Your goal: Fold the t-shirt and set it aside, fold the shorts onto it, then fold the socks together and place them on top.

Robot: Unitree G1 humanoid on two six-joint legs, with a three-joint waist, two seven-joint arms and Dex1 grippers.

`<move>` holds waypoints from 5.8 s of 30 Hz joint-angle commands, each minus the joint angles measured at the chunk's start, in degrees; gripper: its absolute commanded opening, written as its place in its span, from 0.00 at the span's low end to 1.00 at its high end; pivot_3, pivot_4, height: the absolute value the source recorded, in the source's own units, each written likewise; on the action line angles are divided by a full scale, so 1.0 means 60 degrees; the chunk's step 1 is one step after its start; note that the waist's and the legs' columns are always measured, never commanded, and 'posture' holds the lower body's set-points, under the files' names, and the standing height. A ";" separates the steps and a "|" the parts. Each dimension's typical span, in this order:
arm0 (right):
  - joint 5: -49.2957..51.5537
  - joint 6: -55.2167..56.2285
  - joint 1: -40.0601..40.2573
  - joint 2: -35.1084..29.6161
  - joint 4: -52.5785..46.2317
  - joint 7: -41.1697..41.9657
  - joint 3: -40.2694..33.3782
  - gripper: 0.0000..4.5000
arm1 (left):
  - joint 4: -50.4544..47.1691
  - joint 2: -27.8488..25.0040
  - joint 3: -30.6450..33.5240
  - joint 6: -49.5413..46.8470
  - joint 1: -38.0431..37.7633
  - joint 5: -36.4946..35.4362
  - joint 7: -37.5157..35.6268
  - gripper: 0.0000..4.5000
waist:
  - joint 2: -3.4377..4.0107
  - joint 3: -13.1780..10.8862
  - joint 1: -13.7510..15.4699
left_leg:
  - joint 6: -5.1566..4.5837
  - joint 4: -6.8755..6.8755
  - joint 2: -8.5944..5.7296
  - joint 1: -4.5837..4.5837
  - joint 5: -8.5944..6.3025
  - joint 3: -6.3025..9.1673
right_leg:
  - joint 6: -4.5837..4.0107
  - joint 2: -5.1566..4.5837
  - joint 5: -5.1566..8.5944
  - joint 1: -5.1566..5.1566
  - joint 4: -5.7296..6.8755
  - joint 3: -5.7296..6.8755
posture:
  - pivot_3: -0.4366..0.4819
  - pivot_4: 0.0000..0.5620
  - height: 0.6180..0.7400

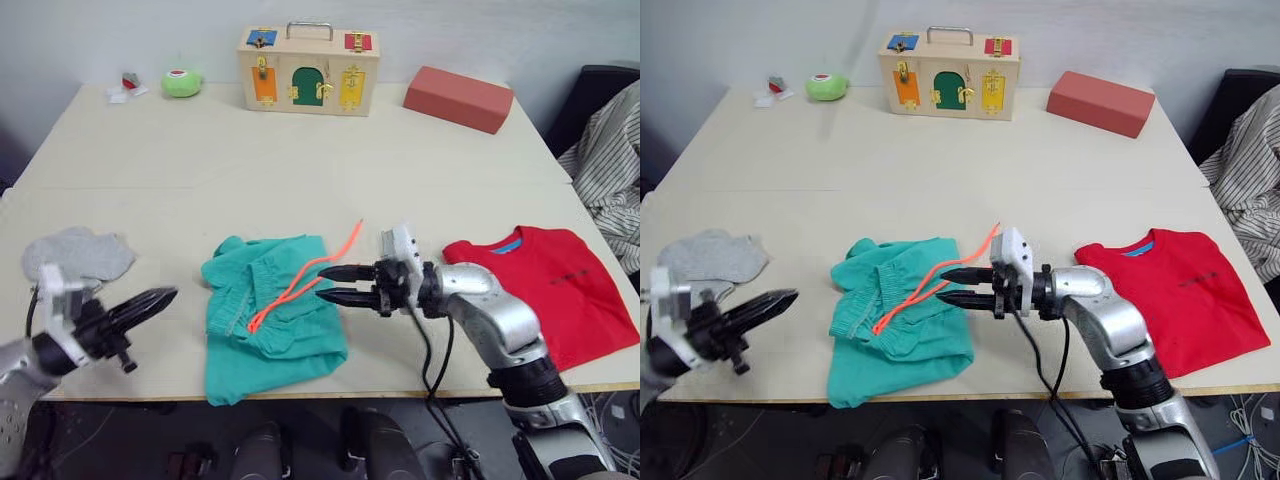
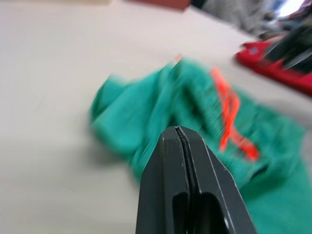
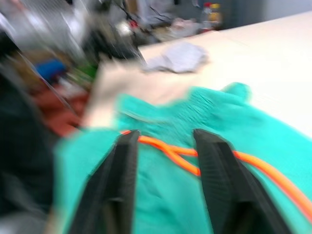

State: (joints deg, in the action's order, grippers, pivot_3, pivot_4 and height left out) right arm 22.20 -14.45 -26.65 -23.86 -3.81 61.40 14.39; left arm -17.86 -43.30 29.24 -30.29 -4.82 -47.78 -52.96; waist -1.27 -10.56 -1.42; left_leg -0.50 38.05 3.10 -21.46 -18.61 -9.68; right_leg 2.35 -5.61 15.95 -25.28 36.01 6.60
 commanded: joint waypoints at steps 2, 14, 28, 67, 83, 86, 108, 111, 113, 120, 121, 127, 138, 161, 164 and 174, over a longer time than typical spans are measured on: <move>-0.1670 0.2296 -0.0149 0.0860 0.1441 -0.0569 0.0766 0.01 | -0.0300 0.0428 -0.2769 -0.0085 0.1895 0.1119 0.0386 0.00 | 0.0002 -0.0002 -0.0049 | -0.0039 0.0000 -0.0007 -0.0001 0.0033 -0.0011 | 0.0009 0.0006 -0.0005 -0.0001 0.0005 -0.0006 | 0.48 0.27 1.00; -0.2208 0.2420 0.0556 0.0820 0.1845 0.0066 0.1377 0.01 | 0.4235 0.2654 -0.5569 0.2385 0.4940 0.4749 0.1220 0.00 | 0.0000 -0.0001 -0.0046 | -0.0038 0.0017 0.0020 0.0004 0.0058 -0.0059 | 0.0012 0.0048 -0.0007 -0.0023 0.0021 -0.0052 | 0.48 0.27 1.00; -0.0498 0.0673 0.0860 0.0509 0.0083 0.0123 0.0217 0.01 | 0.3451 0.2137 -0.3764 0.3369 0.3955 0.2961 -0.0856 0.00 | -0.0004 0.0000 -0.0093 | -0.0040 0.0027 0.0023 0.0021 0.0064 -0.0051 | 0.0002 0.0032 -0.0002 -0.0024 0.0074 -0.0047 | 0.48 0.27 1.00; 0.3276 -1.0979 -0.1955 0.2193 0.1855 -0.3821 -0.1576 0.63 | 0.2057 0.1778 -0.3622 0.4228 0.0932 0.3233 -0.1404 0.00 | -0.0022 0.0013 -0.0264 | -0.0026 0.0001 0.0041 0.0014 0.0056 -0.0031 | -0.0051 0.0035 0.0006 -0.0033 0.0076 -0.0021 | 0.48 0.27 1.00; 0.4543 -1.0557 -0.1171 -0.0495 -0.1101 -0.1697 -0.2130 0.01 | 0.1440 0.1709 -0.3294 0.3515 0.0957 0.2388 -0.1403 0.00 | -0.0014 0.0007 -0.0057 | -0.0043 0.0002 0.0036 -0.0006 0.0041 -0.0027 | -0.0047 0.0026 0.0004 -0.0036 0.0043 -0.0019 | 0.48 0.27 1.00; 0.4852 -0.9888 -0.0978 -0.2769 -0.2157 -0.0046 -0.2581 0.00 | 0.0568 0.1426 -0.3403 0.2109 0.1054 0.1549 -0.1272 0.08 | 0.0004 -0.0004 -0.0015 | -0.0059 0.0004 0.0036 -0.0033 0.0029 -0.0019 | -0.0031 0.0027 -0.0004 -0.0040 0.0004 -0.0007 | 0.48 0.27 1.00; 0.0728 -0.2675 -0.2111 -1.0675 0.4750 0.5183 -0.0642 0.00 | 0.1198 0.2046 -0.4104 0.2420 0.2017 0.1966 -0.1550 0.99 | 0.0023 -0.0032 -0.0039 | -0.0046 0.0006 0.0037 -0.0007 0.0024 -0.0057 | -0.0014 0.0051 -0.0014 -0.0031 -0.0028 -0.0042 | 0.48 0.27 1.00; -0.0799 -0.0399 -0.2951 -1.0021 0.7109 0.5183 0.0569 0.00 | 0.1150 0.1949 -0.3998 0.2354 0.1930 0.1922 -0.1603 0.99 | 0.0028 -0.0036 -0.0038 | -0.0045 0.0007 0.0034 -0.0009 0.0024 -0.0067 | -0.0014 0.0051 -0.0014 -0.0035 -0.0028 -0.0046 | 0.48 0.27 1.00; -0.1579 0.0349 -0.3769 -0.9195 0.8645 0.5182 0.0737 0.00 | 0.1115 0.1826 -0.3924 0.2288 0.1837 0.1911 -0.1638 0.99 | 0.0031 -0.0037 -0.0051 | -0.0039 0.0013 0.0035 -0.0009 0.0027 -0.0072 | -0.0014 0.0053 -0.0014 -0.0037 -0.0024 -0.0045 | 0.48 0.27 1.00; -0.3509 0.3211 -0.4795 -0.7342 1.1935 0.3843 0.0507 0.00 | 0.0402 0.1364 -0.3624 0.1834 0.1400 0.1649 -0.1512 0.99 | 0.0070 -0.0058 -0.0106 | -0.0013 0.0024 0.0041 0.0005 0.0068 -0.0077 | -0.0016 0.0059 -0.0015 -0.0037 0.0009 -0.0054 | 0.48 0.27 1.00; -0.3650 0.3346 -0.4849 -0.7189 1.2148 0.3580 0.0416 0.00 | 0.0303 0.1332 -0.3581 0.1781 0.1314 0.1615 -0.1492 0.99 | 0.0071 -0.0058 -0.0110 | -0.0013 0.0024 0.0041 0.0007 0.0068 -0.0077 | -0.0016 0.0059 -0.0015 -0.0036 0.0010 -0.0056 | 0.48 0.27 1.00; -0.4236 0.4361 -0.4704 -0.6783 1.2710 0.2215 -0.0111 0.00 | -0.0148 0.1106 -0.3250 0.1547 0.0896 0.1510 -0.1360 0.99 | 0.0079 -0.0061 -0.0098 | -0.0012 0.0031 0.0041 0.0006 0.0068 -0.0077 | -0.0017 0.0056 -0.0016 -0.0034 0.0013 -0.0061 | 0.48 0.27 1.00; -0.3434 0.4427 -0.3806 -0.8032 1.1459 0.3672 -0.1911 0.85 | 0.0533 0.1197 -0.2998 0.1953 0.1047 0.1827 -0.1270 1.00 | 0.0124 -0.0073 -0.0044 | -0.0015 0.0036 0.0039 0.0011 0.0070 -0.0077 | -0.0017 0.0056 -0.0017 -0.0028 0.0021 -0.0064 | 0.48 0.27 1.00; 0.0182 0.1590 0.3777 -0.2346 -0.2143 -0.0946 -0.3495 0.99 | 0.2019 0.1052 0.1771 0.4280 -0.2937 0.2296 -0.0510 1.00 | 0.0083 -0.0061 -0.0173 | -0.0078 -0.0027 0.0009 0.0023 0.0048 0.0132 | -0.0035 0.0000 -0.0016 0.0132 -0.0048 0.0122 | 0.48 0.27 1.00; -0.0112 0.2302 0.4307 -0.1840 -0.2189 -0.1087 -0.3298 0.99 | 0.2744 0.1717 0.3179 0.4924 -0.3899 0.2546 0.0407 1.00 | 0.0086 -0.0066 -0.0204 | -0.0104 -0.0012 -0.0048 0.0010 0.0089 0.0366 | -0.0025 -0.0103 0.0004 0.0246 -0.0089 0.0370 | 0.48 0.27 1.00; 0.0248 0.4214 0.6028 -0.1708 -0.2309 0.0080 -0.3164 0.99 | 0.3151 0.2829 0.4643 0.4092 -0.5453 0.1920 0.1969 1.00 | 0.0026 -0.0034 0.0245 | -0.0076 0.0000 -0.0050 0.0021 0.0027 0.0385 | -0.0020 -0.0113 0.0060 0.0273 -0.0127 0.0376 | 0.48 0.27 1.00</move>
State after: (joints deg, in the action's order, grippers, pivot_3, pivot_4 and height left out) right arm 22.38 10.79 9.51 -34.44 -15.32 62.73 -4.60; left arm 2.90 -26.21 54.48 -5.78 -36.57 -34.26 -42.12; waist -1.12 -10.77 0.05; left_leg -0.95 38.05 2.81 -21.33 -18.46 -7.35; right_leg 2.21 -6.29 16.35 -23.63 35.24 8.86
